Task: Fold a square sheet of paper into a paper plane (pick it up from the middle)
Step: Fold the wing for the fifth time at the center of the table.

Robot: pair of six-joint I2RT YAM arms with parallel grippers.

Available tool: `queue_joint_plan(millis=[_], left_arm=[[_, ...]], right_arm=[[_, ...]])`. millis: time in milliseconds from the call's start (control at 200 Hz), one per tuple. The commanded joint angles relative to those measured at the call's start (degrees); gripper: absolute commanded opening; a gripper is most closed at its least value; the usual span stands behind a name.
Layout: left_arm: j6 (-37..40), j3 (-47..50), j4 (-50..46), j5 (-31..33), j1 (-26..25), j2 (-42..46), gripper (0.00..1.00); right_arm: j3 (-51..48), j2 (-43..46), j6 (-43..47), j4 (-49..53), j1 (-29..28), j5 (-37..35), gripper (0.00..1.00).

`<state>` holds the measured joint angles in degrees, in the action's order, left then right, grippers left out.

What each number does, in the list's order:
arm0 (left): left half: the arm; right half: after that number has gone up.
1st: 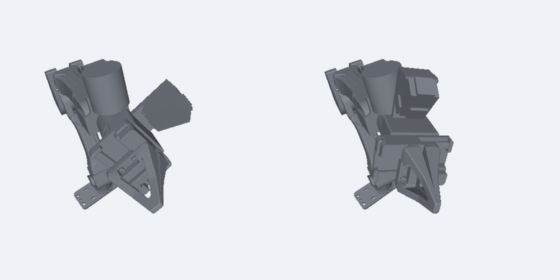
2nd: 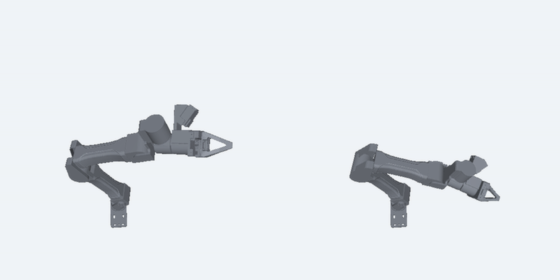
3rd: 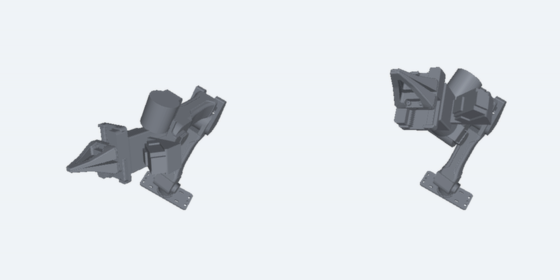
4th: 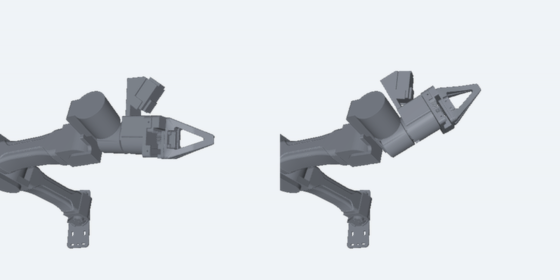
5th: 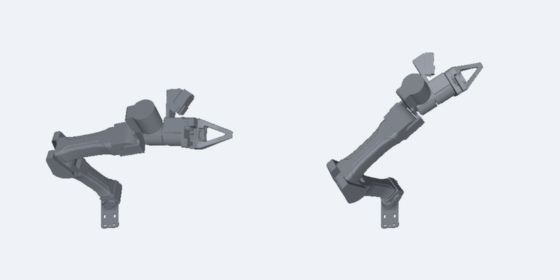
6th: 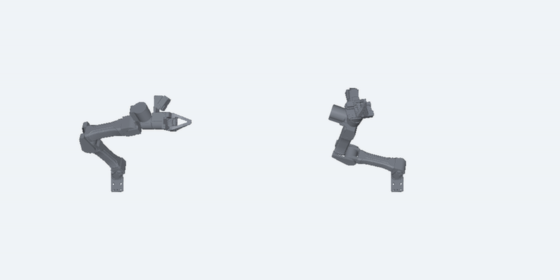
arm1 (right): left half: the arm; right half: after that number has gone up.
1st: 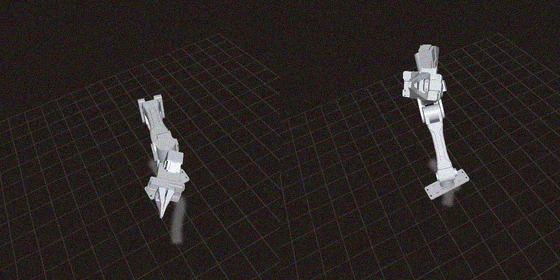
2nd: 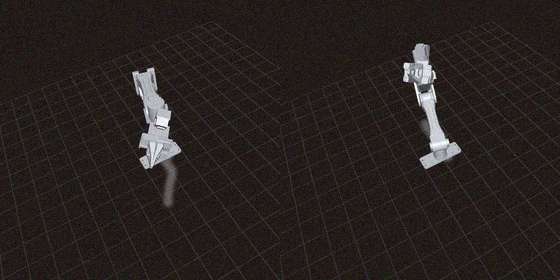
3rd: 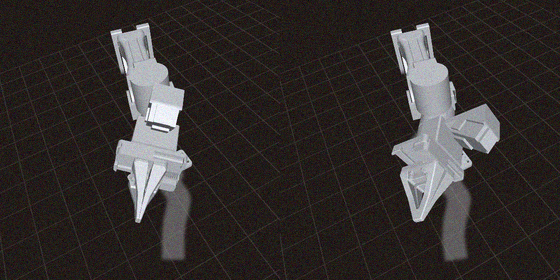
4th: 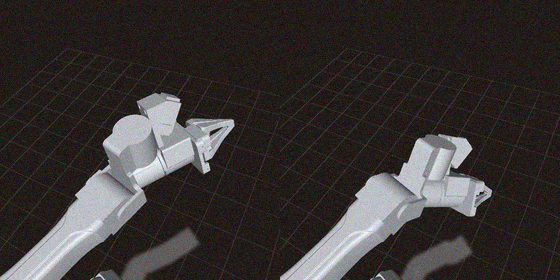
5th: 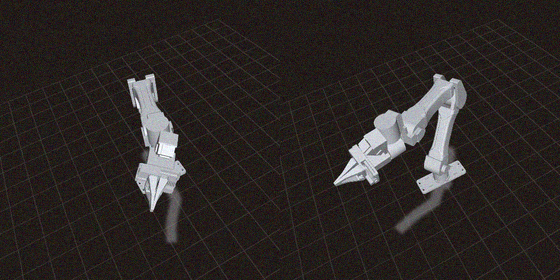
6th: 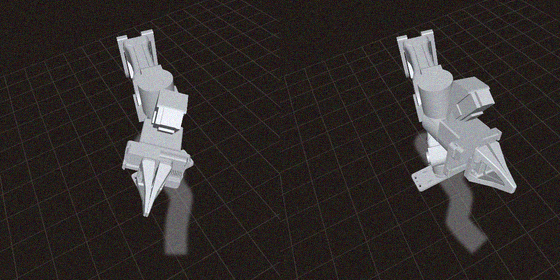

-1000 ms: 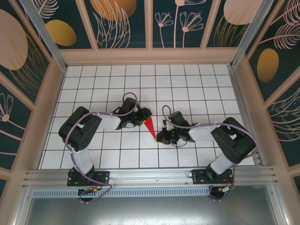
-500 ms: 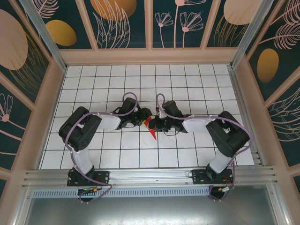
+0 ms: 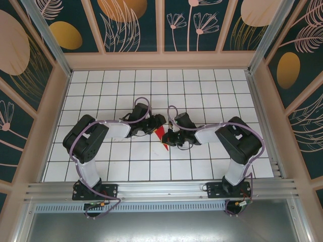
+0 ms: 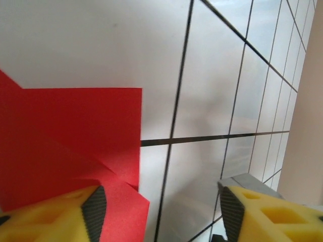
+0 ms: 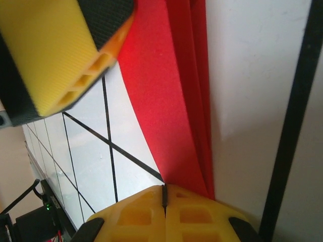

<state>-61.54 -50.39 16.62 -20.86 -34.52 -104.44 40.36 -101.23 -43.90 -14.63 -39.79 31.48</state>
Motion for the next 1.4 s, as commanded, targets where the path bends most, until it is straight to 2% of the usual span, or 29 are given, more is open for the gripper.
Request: queue_joint_plan(millis=[0,85,300,500,776,951,1186,1391], left_arm=[[7.37,-3.17,-5.5,3.86,0.08,5.88,0.69],[9.26,-0.99,-6.76,7.75,0.07,10.86,0.67],[10.3,5.65,1.15,5.56,0.15,12.14,0.43],[10.1,6.67,8.24,2.67,0.11,8.64,0.44],[11.14,5.44,10.19,1.52,0.08,2.23,0.45],[12.67,4.2,9.78,4.05,0.07,0.27,0.46],[14.99,0.52,3.29,10.01,0.22,-2.47,0.46],[15.29,-0.35,2.41,10.94,0.4,-4.42,0.46]], right_arm=[[-2.7,-3.07,2.28,7.6,0.15,-4.02,0.0],[-2.66,-3.23,2.43,7.49,0.28,-3.98,0.0],[-1.71,-4.24,2.77,7.2,0.5,-3.01,0.0],[-1.55,-4.43,3.44,8.04,0.86,-2.92,0.0],[-1.69,-4.5,3.39,8.57,1.39,-2.82,0.0],[-1.95,-4.57,3.81,9.12,1.43,-2.48,0.0],[-1.47,-4.62,7.57,13.64,1.36,-3.43,0.0],[-1.51,-4.66,8.35,14.91,1.48,-3.86,0.0]])
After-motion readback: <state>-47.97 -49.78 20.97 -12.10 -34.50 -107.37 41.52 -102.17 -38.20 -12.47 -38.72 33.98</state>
